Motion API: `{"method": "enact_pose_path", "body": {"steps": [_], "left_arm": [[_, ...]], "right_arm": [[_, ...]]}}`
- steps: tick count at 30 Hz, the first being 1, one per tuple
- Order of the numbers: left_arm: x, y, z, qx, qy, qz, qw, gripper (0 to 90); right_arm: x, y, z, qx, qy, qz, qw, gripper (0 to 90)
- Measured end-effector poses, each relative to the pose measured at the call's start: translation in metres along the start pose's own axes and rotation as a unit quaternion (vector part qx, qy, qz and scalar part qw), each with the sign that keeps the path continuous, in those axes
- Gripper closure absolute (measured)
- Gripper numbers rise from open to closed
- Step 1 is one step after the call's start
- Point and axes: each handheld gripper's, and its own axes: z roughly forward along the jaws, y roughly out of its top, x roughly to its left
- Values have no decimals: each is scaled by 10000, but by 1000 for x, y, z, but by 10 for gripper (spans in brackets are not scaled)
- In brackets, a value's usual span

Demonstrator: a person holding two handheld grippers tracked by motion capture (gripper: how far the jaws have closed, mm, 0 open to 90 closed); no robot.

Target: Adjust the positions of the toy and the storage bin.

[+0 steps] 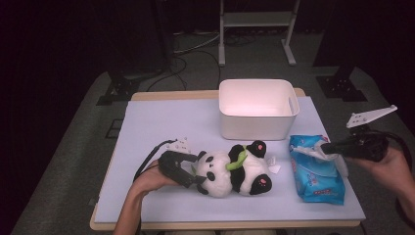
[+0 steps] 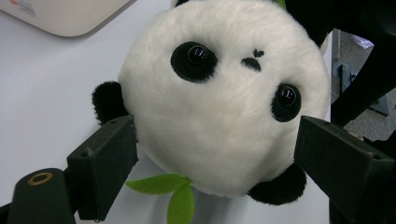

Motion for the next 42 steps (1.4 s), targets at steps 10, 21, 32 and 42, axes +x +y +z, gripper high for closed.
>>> {"method": "enact_pose_path", "body": {"steps": [10, 21, 32, 42], "left_arm": [[0, 0, 4, 36, -77, 43, 10000, 162], [0, -1, 6, 53, -65, 41, 10000, 162], [-1, -1, 6, 34, -63, 27, 10000, 162], [-2, -1, 7, 37, -48, 54, 10000, 161]], "right_arm": [[6, 19, -17, -195, 121, -113, 9997, 878], [24, 49, -23, -212, 217, -463, 9985, 877], [57, 87, -20, -272, 592, -945, 9934, 876], [99, 116, 12, -175, 1230, -1534, 9803, 876]]}}
